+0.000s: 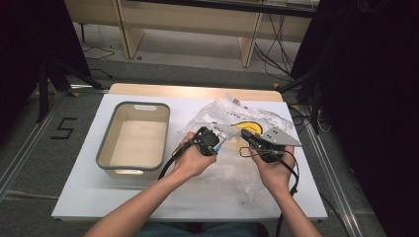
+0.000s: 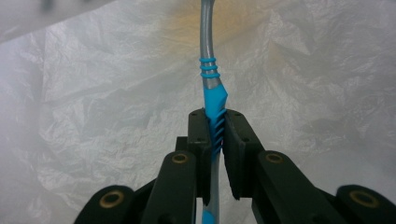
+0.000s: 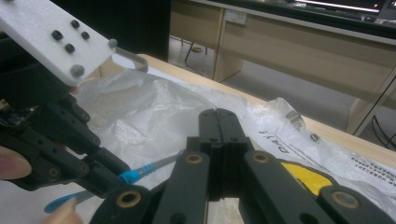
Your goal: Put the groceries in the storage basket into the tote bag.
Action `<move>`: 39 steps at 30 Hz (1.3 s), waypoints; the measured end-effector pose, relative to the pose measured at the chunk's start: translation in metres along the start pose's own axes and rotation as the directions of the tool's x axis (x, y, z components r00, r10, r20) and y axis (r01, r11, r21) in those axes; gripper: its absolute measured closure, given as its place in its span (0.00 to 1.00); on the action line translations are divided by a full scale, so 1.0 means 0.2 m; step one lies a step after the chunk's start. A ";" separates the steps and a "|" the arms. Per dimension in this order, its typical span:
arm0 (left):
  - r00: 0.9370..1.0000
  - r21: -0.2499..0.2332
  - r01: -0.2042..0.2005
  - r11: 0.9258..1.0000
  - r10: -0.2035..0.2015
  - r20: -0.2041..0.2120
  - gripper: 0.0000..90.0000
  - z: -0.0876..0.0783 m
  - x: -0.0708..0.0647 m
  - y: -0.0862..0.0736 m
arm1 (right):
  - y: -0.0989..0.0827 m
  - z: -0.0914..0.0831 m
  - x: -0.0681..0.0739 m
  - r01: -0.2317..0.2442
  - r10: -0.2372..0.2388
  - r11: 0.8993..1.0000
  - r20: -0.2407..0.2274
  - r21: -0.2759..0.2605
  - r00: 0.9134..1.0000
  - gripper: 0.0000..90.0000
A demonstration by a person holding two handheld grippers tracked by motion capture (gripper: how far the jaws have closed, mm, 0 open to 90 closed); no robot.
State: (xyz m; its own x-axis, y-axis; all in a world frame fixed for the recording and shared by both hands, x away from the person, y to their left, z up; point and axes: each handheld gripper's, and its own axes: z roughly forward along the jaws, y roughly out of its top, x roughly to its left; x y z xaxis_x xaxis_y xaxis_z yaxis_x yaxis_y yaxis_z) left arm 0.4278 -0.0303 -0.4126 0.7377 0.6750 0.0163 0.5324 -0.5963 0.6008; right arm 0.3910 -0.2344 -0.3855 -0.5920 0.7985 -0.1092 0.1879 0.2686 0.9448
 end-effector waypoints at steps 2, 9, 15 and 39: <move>1.000 0.004 0.001 1.000 -0.001 -0.003 0.90 0.01 0.00 0.01 | 0.00 0.00 0.00 -0.001 0.001 1.000 -0.001 0.000 1.000 1.00; 1.000 0.016 -0.005 1.000 0.005 -0.021 0.90 0.03 0.01 0.02 | 0.00 0.00 0.00 -0.004 0.004 1.000 -0.004 0.009 1.000 1.00; 0.999 0.022 -0.018 1.000 0.019 -0.035 0.90 0.06 0.00 0.03 | -0.01 0.01 0.00 -0.005 0.005 1.000 -0.006 0.009 1.000 1.00; 0.986 -0.098 -0.141 0.985 0.132 -0.099 0.90 0.17 -0.06 0.04 | -0.01 0.00 -0.01 -0.009 0.009 1.000 -0.004 0.008 1.000 1.00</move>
State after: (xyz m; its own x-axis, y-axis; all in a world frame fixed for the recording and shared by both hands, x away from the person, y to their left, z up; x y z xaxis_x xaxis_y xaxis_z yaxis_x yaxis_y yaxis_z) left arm 0.4367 -0.0576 -0.4354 0.7564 0.6303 0.1746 0.3792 -0.6401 0.6682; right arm 0.3921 -0.2356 -0.3874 -0.5937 0.7985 -0.0993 0.1993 0.2655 0.9433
